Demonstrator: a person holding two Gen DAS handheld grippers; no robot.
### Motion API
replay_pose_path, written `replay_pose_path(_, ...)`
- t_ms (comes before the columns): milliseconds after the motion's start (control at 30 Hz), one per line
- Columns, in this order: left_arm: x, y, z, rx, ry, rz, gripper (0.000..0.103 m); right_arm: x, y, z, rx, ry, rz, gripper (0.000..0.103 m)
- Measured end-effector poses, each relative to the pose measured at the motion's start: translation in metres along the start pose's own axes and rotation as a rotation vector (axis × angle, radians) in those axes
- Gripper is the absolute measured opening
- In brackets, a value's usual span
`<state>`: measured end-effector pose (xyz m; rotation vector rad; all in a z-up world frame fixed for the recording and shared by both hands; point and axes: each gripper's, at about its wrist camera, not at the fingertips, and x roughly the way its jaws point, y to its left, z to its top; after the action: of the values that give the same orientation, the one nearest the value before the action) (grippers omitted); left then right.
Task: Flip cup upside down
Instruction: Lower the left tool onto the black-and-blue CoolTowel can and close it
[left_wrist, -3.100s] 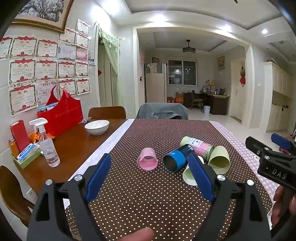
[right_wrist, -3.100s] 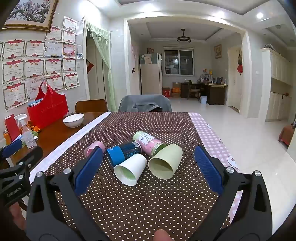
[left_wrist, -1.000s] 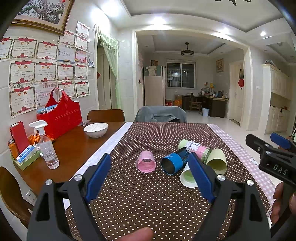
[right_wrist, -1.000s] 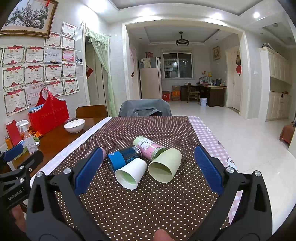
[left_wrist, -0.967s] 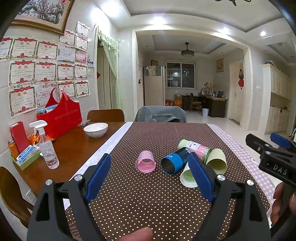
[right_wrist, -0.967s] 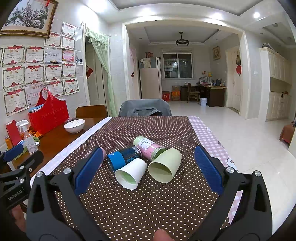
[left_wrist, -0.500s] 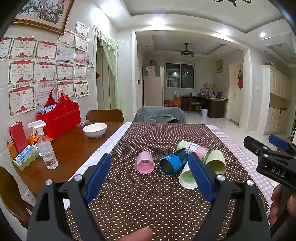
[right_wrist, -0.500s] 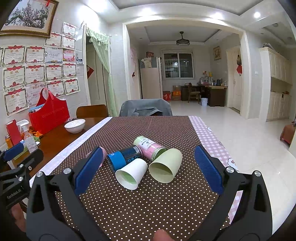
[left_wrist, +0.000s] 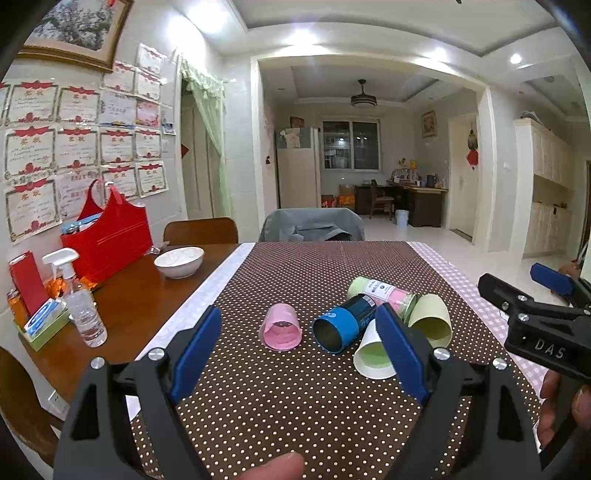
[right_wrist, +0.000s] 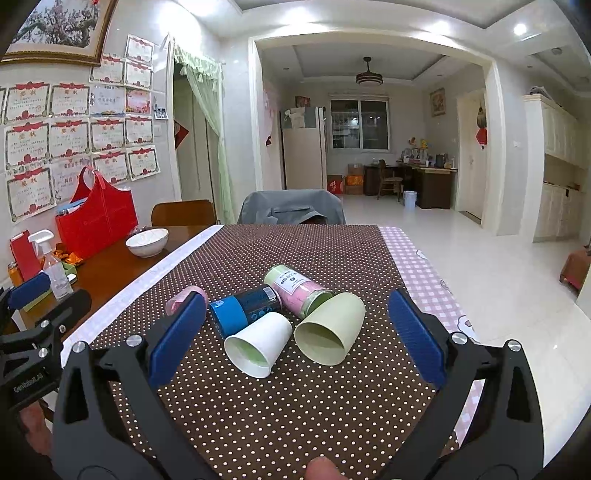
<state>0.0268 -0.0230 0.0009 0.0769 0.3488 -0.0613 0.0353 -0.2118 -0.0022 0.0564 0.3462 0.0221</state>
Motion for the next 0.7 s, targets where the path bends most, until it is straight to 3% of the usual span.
replay_pose_path(200, 0.033, 0.003, 0.006, 0.038, 0.039, -0.003, 0.084, 0.031, -0.008, 0.003, -0.018, 0.053, 0.01, 0.097)
replay_pose_path(400, 0.084, 0.006, 0.013, 0.086, 0.128, -0.038, 0.084, 0.069, -0.015, 0.008, -0.026, 0.11, 0.021, 0.097)
replay_pose_path(700, 0.159, -0.022, 0.02, 0.263, 0.257, -0.127, 0.084, 0.118, -0.033, 0.013, -0.012, 0.198, 0.022, 0.097)
